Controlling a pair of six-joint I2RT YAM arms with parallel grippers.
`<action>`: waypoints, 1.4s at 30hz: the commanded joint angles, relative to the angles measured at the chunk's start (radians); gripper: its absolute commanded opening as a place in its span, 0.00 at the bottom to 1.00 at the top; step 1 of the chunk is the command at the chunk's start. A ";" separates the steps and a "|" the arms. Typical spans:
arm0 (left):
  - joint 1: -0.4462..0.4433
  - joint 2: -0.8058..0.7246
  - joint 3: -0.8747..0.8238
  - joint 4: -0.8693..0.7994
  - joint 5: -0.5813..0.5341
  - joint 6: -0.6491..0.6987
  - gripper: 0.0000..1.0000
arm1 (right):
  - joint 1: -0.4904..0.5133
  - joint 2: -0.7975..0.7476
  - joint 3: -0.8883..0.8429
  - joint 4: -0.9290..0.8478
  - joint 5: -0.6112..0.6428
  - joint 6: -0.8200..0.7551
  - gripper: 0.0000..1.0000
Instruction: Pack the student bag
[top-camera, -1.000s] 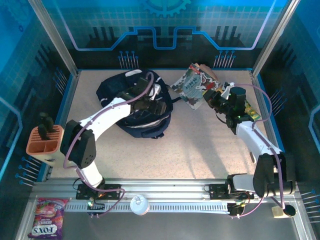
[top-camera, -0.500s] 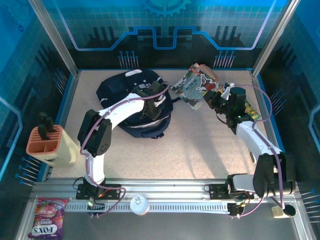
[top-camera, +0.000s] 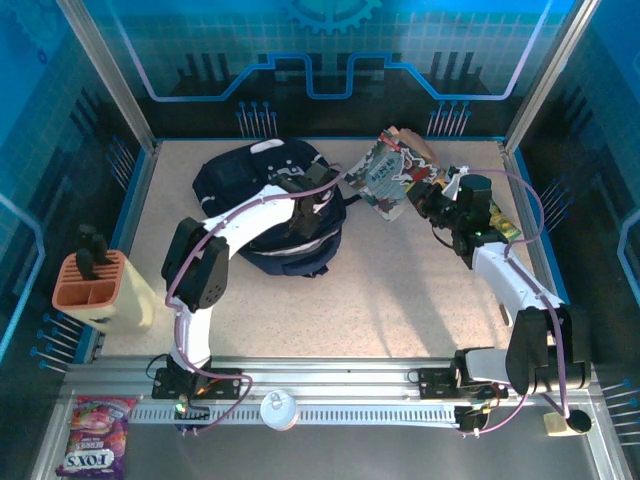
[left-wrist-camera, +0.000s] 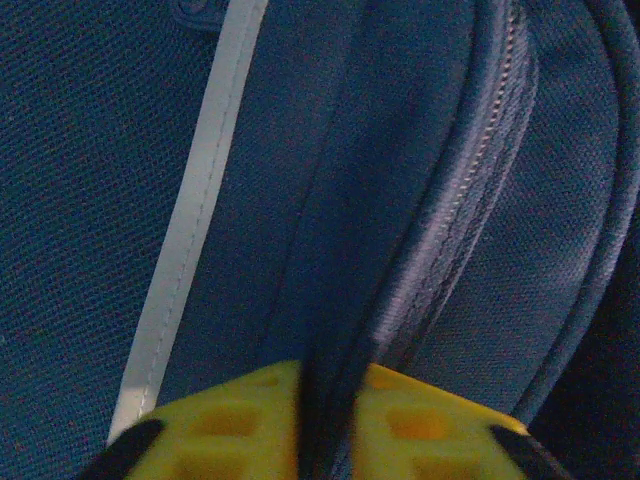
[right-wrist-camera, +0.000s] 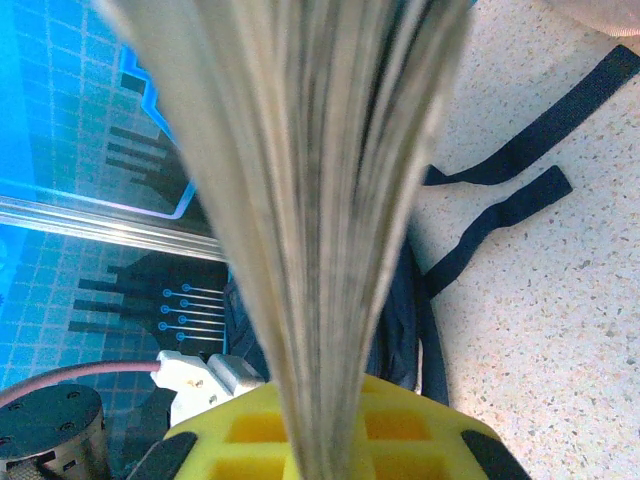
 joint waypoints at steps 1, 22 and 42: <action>0.003 -0.003 0.038 -0.004 -0.034 -0.029 0.09 | -0.014 -0.026 -0.005 -0.002 0.010 -0.018 0.02; 0.085 -0.259 -0.015 0.372 -0.007 -0.225 0.00 | -0.040 -0.206 -0.074 -0.139 -0.090 -0.010 0.03; 0.088 -0.225 0.069 0.429 0.323 -0.266 0.00 | 0.327 0.159 -0.004 0.357 0.018 0.410 0.02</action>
